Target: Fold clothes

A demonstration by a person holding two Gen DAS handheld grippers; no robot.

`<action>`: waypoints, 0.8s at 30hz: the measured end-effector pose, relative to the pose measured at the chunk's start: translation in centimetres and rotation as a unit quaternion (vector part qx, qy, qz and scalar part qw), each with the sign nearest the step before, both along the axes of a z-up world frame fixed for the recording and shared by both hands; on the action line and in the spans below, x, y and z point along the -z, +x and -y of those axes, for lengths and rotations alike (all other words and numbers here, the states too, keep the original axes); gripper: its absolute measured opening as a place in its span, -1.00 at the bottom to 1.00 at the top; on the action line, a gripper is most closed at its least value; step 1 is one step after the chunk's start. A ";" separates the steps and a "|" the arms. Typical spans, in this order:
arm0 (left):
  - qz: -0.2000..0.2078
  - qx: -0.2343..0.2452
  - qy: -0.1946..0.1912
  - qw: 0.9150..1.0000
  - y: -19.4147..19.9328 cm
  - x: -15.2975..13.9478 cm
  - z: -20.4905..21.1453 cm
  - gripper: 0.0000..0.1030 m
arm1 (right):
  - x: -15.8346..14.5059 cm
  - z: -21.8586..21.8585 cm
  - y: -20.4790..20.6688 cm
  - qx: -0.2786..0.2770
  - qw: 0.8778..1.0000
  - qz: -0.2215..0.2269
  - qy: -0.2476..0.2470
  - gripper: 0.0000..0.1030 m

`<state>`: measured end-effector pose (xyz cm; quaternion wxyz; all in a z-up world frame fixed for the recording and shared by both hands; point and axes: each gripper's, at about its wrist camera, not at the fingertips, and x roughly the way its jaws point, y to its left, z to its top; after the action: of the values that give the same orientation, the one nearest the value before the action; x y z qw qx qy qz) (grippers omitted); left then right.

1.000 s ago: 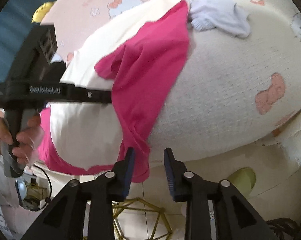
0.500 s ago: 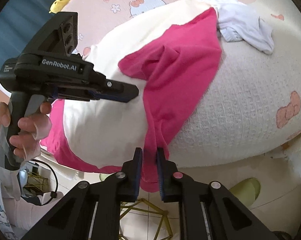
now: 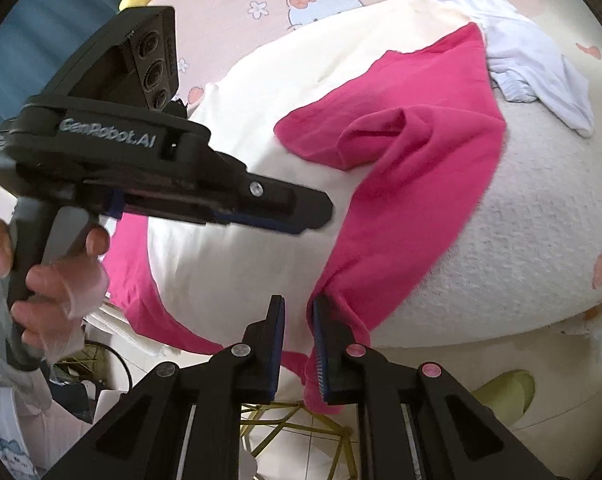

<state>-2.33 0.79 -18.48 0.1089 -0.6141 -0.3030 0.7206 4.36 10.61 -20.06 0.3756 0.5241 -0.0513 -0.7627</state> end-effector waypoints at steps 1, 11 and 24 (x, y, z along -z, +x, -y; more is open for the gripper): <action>0.001 0.001 -0.001 1.000 -0.1 0.1 -0.3 -0.28 | 0.2 0.3 -0.2 -0.003 1.000 0.004 0.003 -0.76; -0.044 0.043 -0.123 0.990 -1.3 0.8 -3.3 -0.23 | 0.3 -0.6 0.2 0.008 1.000 0.014 0.012 -0.76; -0.059 0.068 -0.174 0.981 -0.8 0.8 -4.0 -0.37 | 0.7 -5.2 0.1 0.083 0.996 0.029 0.031 -0.49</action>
<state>-3.17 4.75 -19.32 0.0670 -0.5988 -0.1234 0.7885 4.51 15.84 -20.78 0.2930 0.5512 -0.0810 -0.7770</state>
